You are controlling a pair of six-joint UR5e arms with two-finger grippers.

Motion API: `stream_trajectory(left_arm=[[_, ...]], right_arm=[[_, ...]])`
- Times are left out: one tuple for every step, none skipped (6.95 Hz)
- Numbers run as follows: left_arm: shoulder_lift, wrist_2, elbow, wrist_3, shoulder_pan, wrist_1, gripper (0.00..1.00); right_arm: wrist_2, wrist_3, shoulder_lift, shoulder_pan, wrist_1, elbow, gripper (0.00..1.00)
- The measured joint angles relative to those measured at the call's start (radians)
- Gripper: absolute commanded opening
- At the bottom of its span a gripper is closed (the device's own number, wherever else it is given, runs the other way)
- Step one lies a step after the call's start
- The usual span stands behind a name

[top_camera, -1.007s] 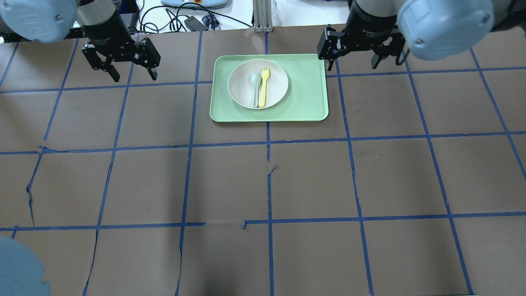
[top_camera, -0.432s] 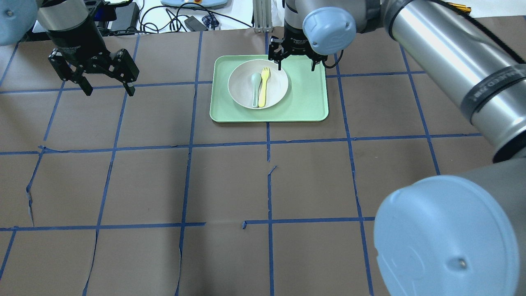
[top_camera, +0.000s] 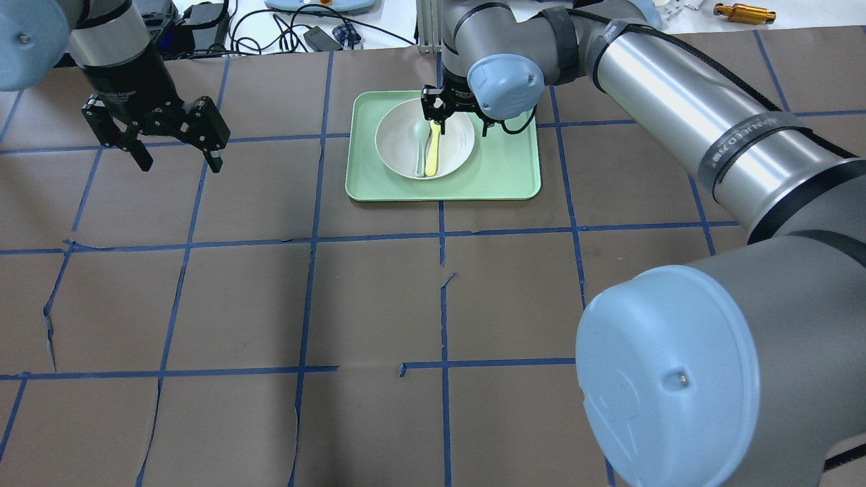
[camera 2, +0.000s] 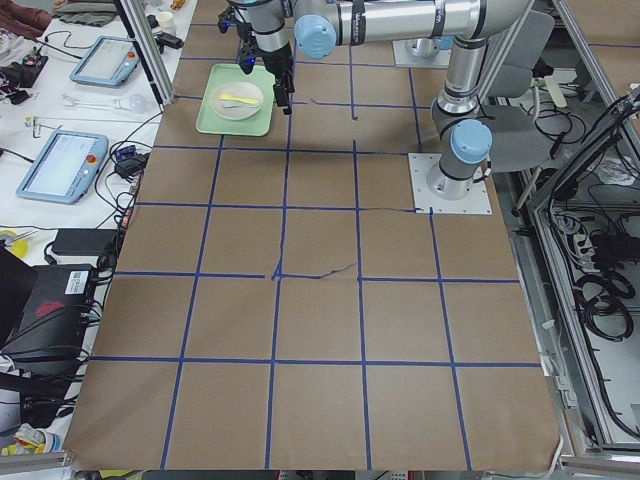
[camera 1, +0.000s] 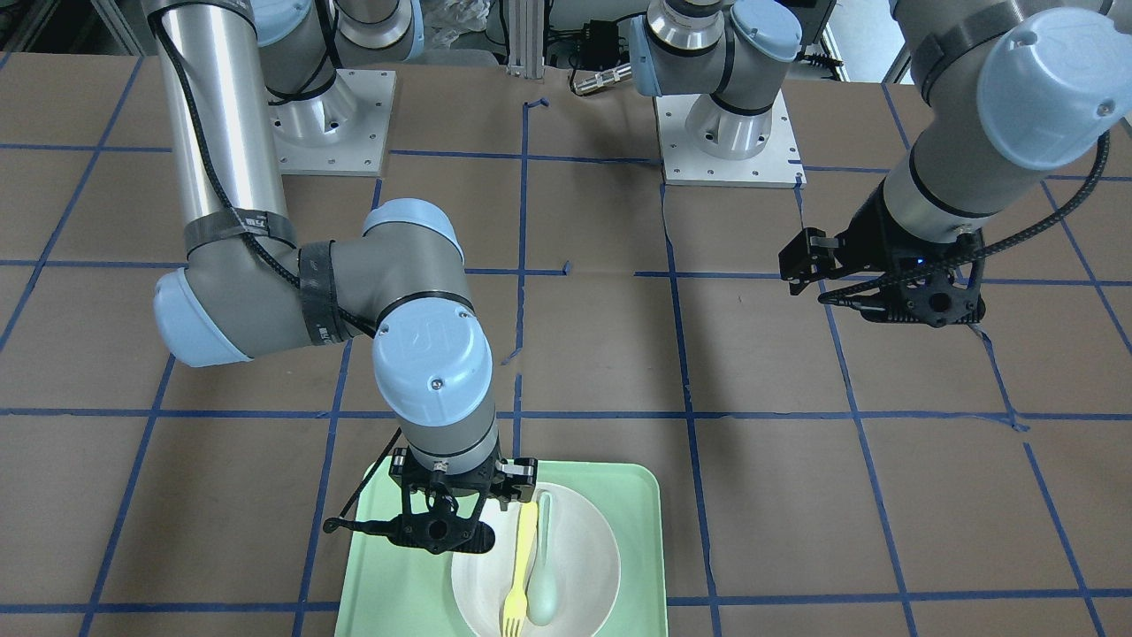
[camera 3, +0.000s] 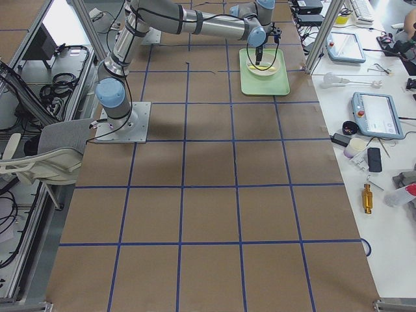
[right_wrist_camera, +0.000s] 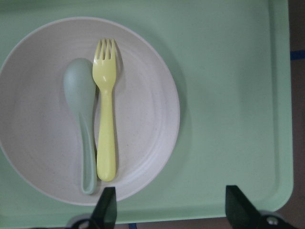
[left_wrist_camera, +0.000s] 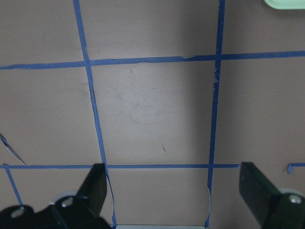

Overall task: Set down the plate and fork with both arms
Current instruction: 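Lower the right gripper onto the yellow fork and grasp its handle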

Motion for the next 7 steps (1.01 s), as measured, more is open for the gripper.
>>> stream_trajectory(left_arm=[[0.002, -0.001, -0.022, 0.001, 0.000, 0.019, 1.00], [0.004, -0.001, -0.038, 0.003, 0.001, 0.038, 1.00], [0.006, -0.001, -0.045, 0.006, 0.002, 0.048, 1.00], [0.007, -0.001, -0.048, 0.009, 0.003, 0.054, 1.00], [0.008, -0.001, -0.049, 0.011, 0.003, 0.056, 1.00], [0.008, -0.002, -0.049, 0.011, 0.004, 0.057, 1.00], [0.008, -0.003, -0.050, 0.011, 0.004, 0.058, 1.00]], right_arm=[[0.000, 0.005, 0.026, 0.009, -0.047, 0.000, 0.66], [-0.001, 0.007, 0.054, 0.018, -0.096, -0.001, 0.57], [-0.002, 0.008, 0.074, 0.023, -0.130, -0.002, 0.56], [-0.004, 0.010, 0.092, 0.029, -0.159, -0.003, 0.56], [-0.008, 0.011, 0.110, 0.036, -0.181, -0.003, 0.54], [-0.010, 0.011, 0.122, 0.041, -0.194, -0.004, 0.50], [-0.010, 0.012, 0.130, 0.045, -0.206, -0.004, 0.50]])
